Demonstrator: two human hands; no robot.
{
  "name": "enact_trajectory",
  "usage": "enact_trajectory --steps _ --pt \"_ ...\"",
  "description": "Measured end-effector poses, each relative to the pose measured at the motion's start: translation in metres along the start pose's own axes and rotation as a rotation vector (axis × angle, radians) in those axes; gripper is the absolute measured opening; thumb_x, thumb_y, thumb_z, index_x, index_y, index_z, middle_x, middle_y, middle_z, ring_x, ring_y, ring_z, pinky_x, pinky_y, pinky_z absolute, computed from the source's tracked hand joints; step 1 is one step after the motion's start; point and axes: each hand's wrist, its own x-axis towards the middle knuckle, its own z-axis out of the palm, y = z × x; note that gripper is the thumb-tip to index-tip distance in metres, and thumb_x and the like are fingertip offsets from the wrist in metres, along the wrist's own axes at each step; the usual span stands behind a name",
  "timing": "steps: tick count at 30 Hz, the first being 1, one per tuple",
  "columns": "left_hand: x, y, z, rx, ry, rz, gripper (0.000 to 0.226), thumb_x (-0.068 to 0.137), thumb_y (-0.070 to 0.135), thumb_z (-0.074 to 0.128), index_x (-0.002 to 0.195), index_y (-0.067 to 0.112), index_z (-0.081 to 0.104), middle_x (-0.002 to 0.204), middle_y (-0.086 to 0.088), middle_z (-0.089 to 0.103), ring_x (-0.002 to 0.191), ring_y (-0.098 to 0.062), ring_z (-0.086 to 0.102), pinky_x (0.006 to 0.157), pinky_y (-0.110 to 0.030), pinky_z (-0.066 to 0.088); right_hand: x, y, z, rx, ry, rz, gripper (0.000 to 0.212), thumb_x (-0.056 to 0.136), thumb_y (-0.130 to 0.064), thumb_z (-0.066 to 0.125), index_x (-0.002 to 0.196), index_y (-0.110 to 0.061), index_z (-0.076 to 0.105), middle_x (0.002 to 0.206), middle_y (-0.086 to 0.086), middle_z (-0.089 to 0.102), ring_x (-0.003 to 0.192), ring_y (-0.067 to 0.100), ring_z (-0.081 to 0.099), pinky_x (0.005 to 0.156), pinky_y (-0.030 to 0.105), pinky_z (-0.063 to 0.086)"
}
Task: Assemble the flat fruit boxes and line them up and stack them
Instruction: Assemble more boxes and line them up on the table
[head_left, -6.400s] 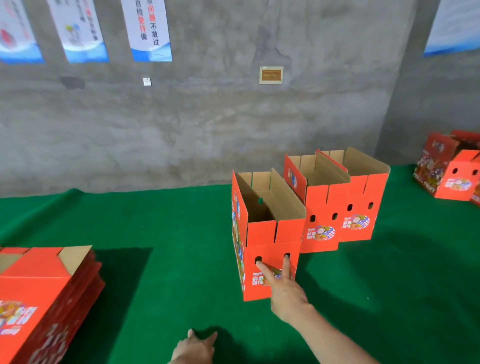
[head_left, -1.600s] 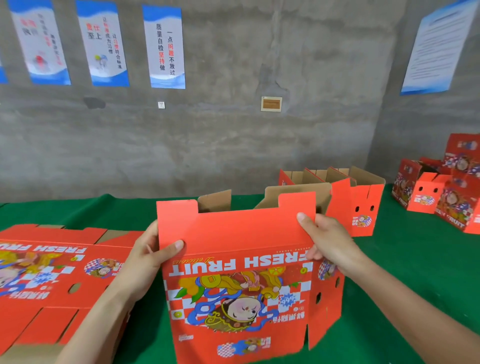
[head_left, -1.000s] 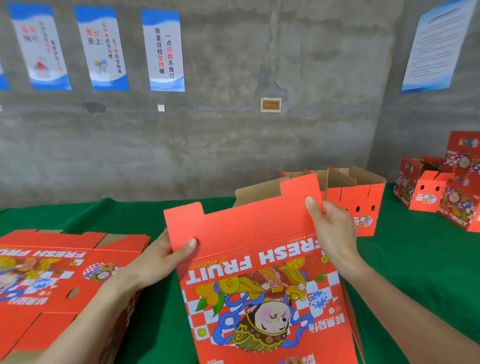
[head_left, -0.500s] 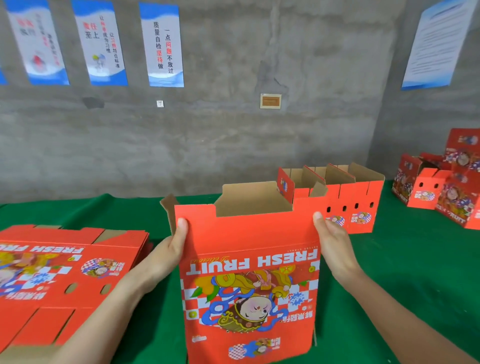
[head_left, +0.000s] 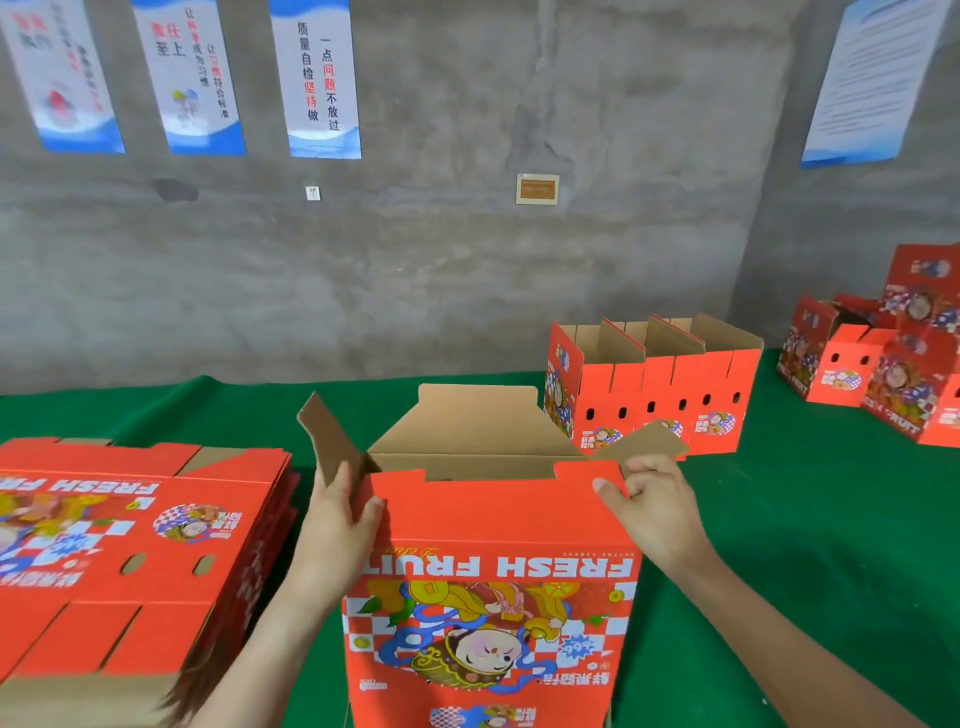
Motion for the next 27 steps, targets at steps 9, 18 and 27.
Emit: enact_trajectory --steps 9,18,27 --pt "0.000 -0.007 0.000 0.153 -0.027 0.141 0.063 0.085 -0.013 0.045 0.145 0.005 0.035 0.161 -0.003 0.002 0.146 -0.010 0.004 0.116 -0.019 0.009 -0.008 -0.007 0.005 -0.028 -0.004 -0.217 0.082 0.078 -0.007 0.073 0.146 -0.019 0.031 0.154 0.002 0.010 0.140 0.018 0.017 0.105 0.019 0.016" --pt "0.002 -0.009 -0.003 0.364 0.013 0.369 0.053 0.074 -0.013 0.065 0.122 0.009 0.064 0.122 -0.013 0.063 0.116 -0.032 0.053 0.100 -0.036 0.040 -0.006 -0.022 0.013 0.003 -0.077 -0.474 0.113 0.075 0.004 0.074 0.141 -0.050 0.000 0.152 -0.025 -0.027 0.124 -0.032 -0.012 0.087 0.013 0.041" --pt "0.028 0.000 -0.005 0.513 -0.023 0.393 0.062 0.079 -0.005 0.063 0.138 0.009 0.049 0.106 -0.014 0.054 0.102 -0.033 0.051 0.088 -0.035 0.038 0.011 -0.021 0.013 -0.245 -0.186 -0.558 0.087 0.079 -0.020 0.073 0.148 -0.033 0.021 0.143 -0.017 0.027 0.135 0.003 0.019 0.113 0.022 0.020"
